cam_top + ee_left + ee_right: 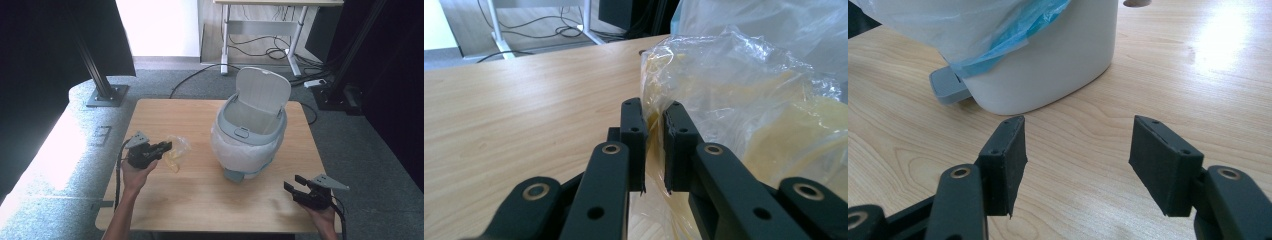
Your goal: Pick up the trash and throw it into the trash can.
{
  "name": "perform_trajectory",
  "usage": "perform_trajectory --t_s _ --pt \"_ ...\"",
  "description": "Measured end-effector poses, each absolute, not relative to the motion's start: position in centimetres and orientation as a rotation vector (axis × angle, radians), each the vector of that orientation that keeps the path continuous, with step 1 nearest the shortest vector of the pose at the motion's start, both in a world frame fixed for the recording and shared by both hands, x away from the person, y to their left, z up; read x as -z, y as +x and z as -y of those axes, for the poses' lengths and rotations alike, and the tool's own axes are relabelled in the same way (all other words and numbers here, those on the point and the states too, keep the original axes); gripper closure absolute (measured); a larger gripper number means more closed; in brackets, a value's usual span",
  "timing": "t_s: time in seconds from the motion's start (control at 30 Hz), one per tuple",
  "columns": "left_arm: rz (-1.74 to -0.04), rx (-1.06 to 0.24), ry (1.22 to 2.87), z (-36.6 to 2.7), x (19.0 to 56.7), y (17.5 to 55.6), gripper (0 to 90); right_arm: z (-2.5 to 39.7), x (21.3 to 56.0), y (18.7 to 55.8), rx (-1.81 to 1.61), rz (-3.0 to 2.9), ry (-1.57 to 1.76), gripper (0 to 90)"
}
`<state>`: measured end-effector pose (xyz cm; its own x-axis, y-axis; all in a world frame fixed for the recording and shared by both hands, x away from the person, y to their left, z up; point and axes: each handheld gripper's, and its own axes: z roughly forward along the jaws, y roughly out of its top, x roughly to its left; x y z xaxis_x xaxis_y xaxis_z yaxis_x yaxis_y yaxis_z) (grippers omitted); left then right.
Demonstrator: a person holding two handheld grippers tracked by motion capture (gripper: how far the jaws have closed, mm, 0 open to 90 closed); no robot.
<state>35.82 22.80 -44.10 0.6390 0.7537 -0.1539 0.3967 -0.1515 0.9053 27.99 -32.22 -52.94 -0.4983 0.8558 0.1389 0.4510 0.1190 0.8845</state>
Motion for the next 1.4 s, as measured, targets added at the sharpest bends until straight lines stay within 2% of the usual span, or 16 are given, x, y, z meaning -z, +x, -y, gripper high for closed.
perform_trajectory --t_s 0.93,1.4 --pt "-0.793 -0.394 1.75 -19.6 36.9 36.4 81.0 32.3 53.1 28.1 -1.341 -2.001 1.27 39.2" --pt "-0.762 -0.382 1.741 -18.5 35.4 37.0 81.0 32.4 53.2 28.1 -1.34 -2.003 1.277 39.2"
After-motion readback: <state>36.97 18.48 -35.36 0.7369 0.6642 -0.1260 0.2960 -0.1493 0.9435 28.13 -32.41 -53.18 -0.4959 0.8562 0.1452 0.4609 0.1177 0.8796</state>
